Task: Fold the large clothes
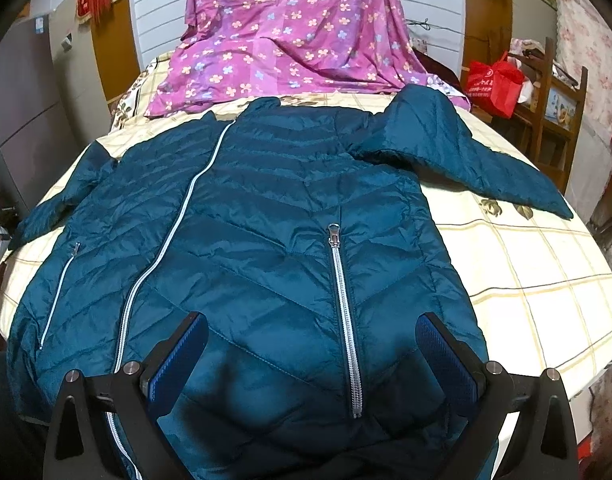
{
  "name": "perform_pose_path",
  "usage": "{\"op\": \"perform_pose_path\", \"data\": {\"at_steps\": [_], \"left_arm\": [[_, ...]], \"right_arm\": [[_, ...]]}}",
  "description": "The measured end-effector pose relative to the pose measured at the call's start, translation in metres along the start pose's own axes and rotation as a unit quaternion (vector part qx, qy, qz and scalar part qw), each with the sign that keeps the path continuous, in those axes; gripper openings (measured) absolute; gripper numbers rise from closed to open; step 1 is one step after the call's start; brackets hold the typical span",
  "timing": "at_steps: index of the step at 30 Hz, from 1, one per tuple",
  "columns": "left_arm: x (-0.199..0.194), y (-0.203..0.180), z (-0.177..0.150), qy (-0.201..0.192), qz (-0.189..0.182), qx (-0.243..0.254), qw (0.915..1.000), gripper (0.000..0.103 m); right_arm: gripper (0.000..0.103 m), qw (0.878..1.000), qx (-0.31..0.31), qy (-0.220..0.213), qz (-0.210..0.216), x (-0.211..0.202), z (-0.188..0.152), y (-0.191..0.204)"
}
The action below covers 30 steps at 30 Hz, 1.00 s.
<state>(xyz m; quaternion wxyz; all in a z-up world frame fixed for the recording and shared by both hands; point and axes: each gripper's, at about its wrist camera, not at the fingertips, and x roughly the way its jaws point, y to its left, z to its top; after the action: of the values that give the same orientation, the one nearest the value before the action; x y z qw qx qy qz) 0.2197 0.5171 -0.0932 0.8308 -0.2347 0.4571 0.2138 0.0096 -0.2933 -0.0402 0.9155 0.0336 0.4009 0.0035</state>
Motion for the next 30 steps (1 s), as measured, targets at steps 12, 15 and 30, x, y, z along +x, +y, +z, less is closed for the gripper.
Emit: {"op": "perform_pose_path", "data": {"at_steps": [12, 15, 30], "left_arm": [[0.011, 0.018, -0.004, 0.032, -0.119, -0.051, 0.9911, 0.019], [0.008, 0.012, -0.006, 0.031, -0.13, -0.047, 0.99, 0.008], [-0.069, -0.07, -0.015, -0.016, -0.256, 0.007, 0.9665, 0.005]], "right_arm": [[0.103, 1.0, 0.004, 0.008, 0.003, 0.004, 0.0, 0.0], [0.103, 1.0, 0.003, 0.008, 0.003, 0.005, 0.0, 0.0], [0.103, 1.0, 0.013, -0.005, 0.016, -0.001, -0.001, -0.004]]}}
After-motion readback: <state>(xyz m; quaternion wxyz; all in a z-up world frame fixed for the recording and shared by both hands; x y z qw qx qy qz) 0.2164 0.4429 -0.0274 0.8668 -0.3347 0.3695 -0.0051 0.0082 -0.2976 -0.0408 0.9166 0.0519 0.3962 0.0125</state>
